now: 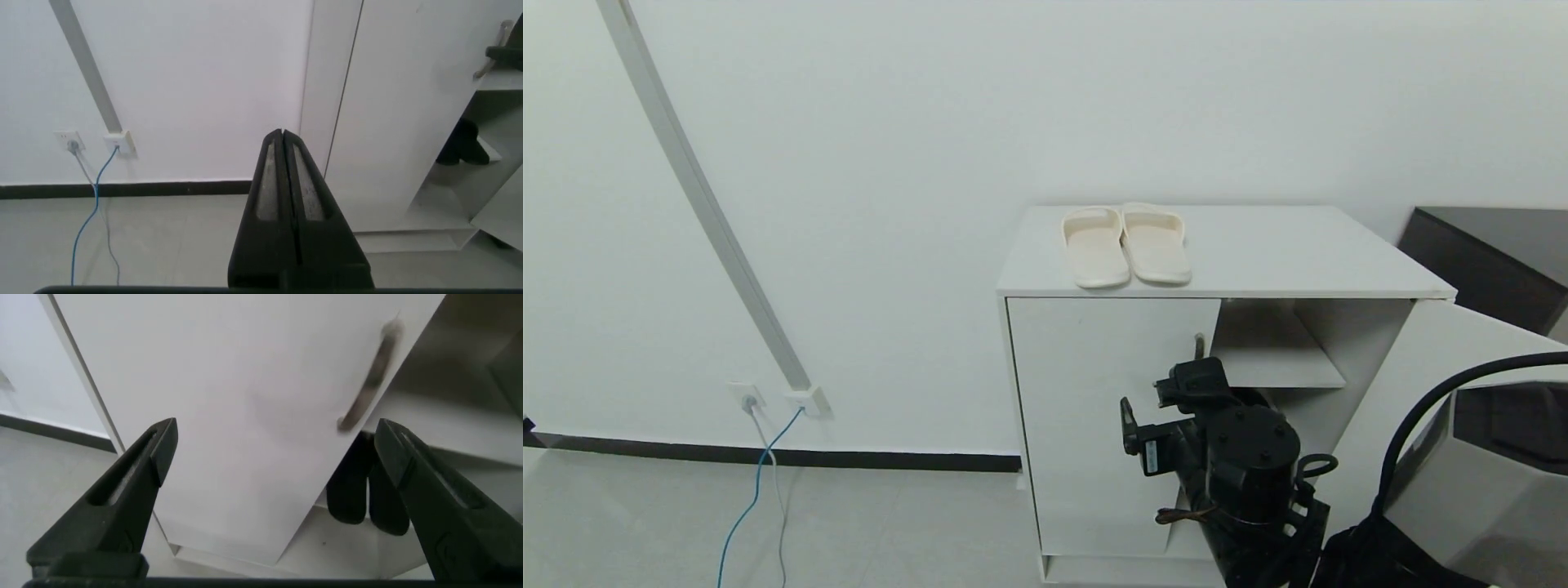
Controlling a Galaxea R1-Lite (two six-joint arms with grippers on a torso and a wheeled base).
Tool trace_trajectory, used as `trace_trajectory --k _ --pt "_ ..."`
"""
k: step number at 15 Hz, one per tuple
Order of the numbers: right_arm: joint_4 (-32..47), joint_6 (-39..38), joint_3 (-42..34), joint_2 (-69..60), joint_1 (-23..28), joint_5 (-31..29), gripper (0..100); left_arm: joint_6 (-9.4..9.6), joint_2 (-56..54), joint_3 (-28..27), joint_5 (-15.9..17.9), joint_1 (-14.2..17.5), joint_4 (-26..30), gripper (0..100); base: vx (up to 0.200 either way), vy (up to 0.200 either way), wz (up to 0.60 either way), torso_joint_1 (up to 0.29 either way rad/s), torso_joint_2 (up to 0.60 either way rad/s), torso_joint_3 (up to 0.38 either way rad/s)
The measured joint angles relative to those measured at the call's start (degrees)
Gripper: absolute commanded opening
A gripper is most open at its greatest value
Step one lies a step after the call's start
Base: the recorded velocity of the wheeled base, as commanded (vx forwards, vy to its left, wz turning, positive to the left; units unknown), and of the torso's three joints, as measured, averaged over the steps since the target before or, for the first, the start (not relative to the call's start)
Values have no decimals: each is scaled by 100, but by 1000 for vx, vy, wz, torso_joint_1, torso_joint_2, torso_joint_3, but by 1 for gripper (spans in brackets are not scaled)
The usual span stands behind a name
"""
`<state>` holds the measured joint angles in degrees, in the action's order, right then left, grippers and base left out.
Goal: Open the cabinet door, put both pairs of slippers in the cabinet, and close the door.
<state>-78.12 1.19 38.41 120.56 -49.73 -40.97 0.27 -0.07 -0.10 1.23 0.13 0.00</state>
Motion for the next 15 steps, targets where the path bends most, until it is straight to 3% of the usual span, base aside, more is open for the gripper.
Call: trace_trajectory --k 15 --pt "4 0 0 2 54 2 100 2 0 0 -1 2 0 0 0 0 0 230 -524 -300"
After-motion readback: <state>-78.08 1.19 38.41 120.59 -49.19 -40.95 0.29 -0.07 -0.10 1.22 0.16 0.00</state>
